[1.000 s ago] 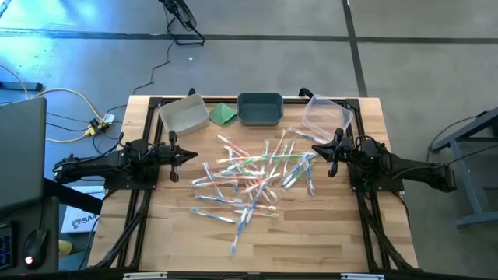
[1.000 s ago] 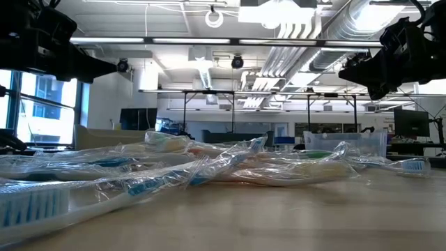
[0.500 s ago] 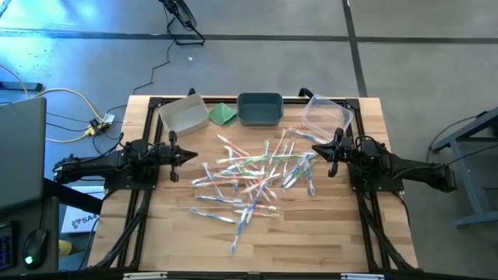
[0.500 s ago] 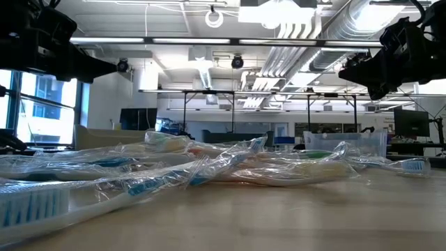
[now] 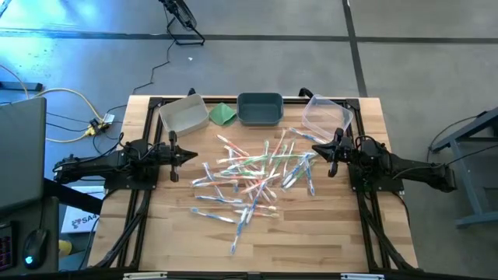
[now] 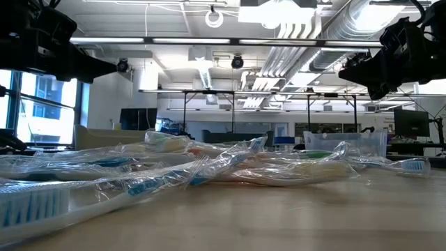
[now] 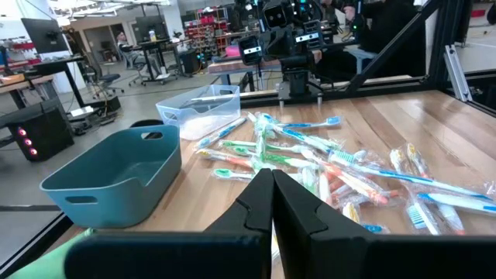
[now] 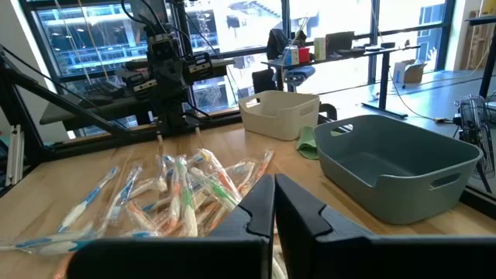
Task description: Pick & Place Toothbrushes
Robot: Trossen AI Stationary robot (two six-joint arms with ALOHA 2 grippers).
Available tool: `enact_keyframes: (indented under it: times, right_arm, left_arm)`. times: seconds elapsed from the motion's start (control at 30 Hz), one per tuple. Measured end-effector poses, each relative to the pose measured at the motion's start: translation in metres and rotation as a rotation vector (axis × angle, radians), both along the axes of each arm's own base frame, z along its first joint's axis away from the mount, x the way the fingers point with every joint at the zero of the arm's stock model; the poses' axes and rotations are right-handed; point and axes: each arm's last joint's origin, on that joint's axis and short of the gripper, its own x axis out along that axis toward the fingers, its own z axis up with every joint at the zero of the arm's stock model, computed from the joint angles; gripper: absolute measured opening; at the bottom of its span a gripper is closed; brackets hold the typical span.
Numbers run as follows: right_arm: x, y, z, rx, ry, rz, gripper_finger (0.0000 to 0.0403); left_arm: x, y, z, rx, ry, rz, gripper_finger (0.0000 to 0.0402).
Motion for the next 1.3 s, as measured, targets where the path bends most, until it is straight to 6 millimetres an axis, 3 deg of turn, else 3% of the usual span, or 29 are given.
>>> enact_keyframes:
  times: [1.3]
  right_arm:
    - [0.0,0.0,0.0,0.0,0.0,0.0,0.0005]
  left_arm:
    - [0.0,0.0,0.0001,0.0,0.0,0.0,0.0]
